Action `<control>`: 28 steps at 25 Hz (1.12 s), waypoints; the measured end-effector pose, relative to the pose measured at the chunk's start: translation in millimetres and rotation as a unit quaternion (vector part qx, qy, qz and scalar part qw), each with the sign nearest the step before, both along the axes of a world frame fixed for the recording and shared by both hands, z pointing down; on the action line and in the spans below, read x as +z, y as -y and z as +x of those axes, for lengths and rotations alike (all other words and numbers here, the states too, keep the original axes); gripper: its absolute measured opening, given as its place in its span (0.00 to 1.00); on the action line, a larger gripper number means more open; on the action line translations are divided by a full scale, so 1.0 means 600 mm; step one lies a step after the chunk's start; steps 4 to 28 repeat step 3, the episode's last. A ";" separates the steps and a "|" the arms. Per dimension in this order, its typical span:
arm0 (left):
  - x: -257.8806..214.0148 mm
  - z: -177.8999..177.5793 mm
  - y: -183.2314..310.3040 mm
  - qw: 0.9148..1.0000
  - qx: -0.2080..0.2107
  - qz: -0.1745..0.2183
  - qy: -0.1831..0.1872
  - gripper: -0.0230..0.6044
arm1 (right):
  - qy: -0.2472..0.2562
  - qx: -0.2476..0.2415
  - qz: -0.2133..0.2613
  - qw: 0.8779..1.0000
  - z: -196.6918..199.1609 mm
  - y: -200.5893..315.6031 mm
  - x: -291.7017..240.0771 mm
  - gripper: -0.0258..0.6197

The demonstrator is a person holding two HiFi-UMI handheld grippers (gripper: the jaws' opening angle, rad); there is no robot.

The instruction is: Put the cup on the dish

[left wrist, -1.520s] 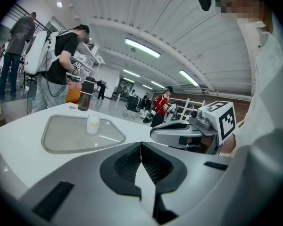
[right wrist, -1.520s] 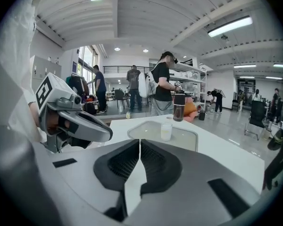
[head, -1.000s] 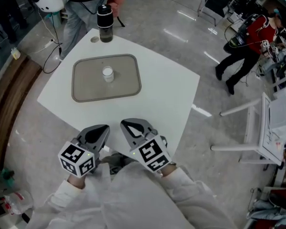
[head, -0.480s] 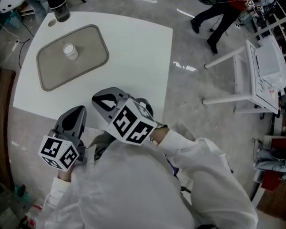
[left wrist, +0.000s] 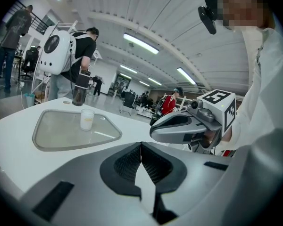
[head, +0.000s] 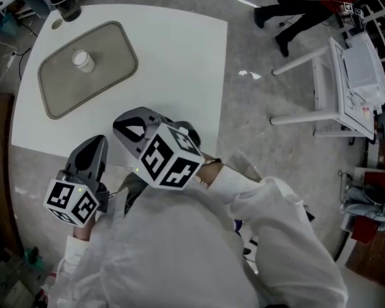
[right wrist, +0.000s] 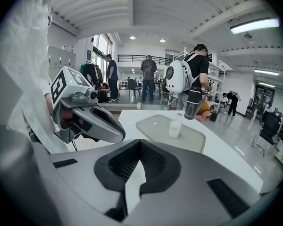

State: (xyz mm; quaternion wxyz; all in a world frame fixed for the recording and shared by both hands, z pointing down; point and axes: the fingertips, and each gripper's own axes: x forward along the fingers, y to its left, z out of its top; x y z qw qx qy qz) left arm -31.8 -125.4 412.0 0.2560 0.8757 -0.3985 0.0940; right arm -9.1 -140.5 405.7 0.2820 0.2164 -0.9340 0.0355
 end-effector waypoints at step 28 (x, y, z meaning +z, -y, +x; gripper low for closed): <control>-0.003 0.007 0.005 1.000 0.000 0.005 0.000 0.05 | -0.003 0.010 -0.001 1.000 0.016 0.007 0.002 0.06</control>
